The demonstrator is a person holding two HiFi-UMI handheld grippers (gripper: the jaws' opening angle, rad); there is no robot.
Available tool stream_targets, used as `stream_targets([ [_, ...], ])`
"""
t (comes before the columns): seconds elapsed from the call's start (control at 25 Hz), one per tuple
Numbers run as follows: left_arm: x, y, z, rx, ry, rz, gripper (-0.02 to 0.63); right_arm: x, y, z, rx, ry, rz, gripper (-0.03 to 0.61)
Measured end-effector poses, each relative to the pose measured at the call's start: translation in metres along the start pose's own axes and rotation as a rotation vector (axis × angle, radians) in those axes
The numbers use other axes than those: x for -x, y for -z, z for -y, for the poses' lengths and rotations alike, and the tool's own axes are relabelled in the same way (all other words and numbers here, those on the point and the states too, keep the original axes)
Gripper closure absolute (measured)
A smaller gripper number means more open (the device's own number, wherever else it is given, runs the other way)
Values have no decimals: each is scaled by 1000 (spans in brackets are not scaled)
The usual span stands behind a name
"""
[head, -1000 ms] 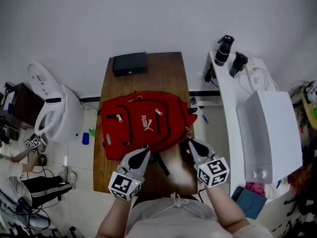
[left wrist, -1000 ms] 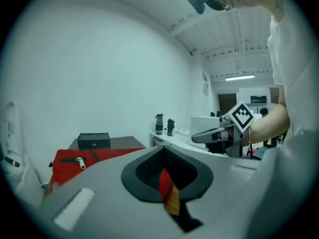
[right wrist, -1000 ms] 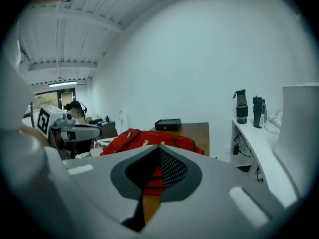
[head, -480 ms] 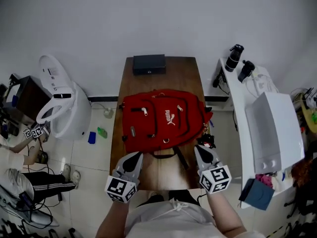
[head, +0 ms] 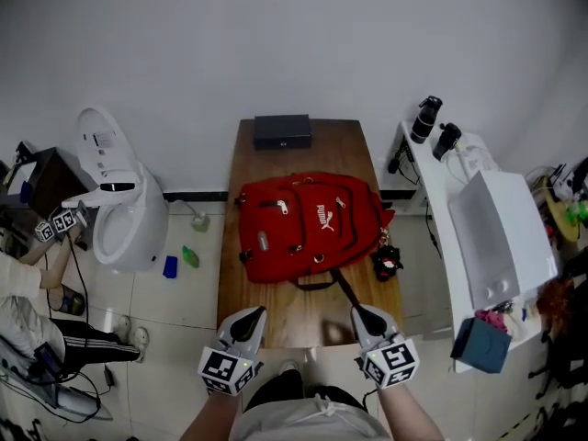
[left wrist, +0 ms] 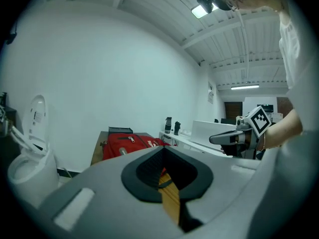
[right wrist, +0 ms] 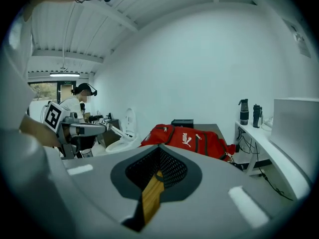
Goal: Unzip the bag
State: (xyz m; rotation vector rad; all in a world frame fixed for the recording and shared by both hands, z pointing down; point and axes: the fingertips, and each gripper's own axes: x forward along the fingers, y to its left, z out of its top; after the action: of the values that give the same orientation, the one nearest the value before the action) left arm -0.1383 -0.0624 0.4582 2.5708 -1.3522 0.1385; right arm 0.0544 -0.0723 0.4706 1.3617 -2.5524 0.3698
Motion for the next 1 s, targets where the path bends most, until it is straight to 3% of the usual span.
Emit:
stream_targets([
  [0.32,55,6,70,-5,15,62,607,68,14,-43,44,-85,38,571],
  [0.56,105,28,141,6,34,46,607,132,41,-82,53,-159,11,571],
  [0.88,156,25,154,-27,50,74,607,164,46,-126,102,-95,28,571],
  [1.0,176,27,153,-25,73,76,607,171,50,-146,68,-65,43,571],
])
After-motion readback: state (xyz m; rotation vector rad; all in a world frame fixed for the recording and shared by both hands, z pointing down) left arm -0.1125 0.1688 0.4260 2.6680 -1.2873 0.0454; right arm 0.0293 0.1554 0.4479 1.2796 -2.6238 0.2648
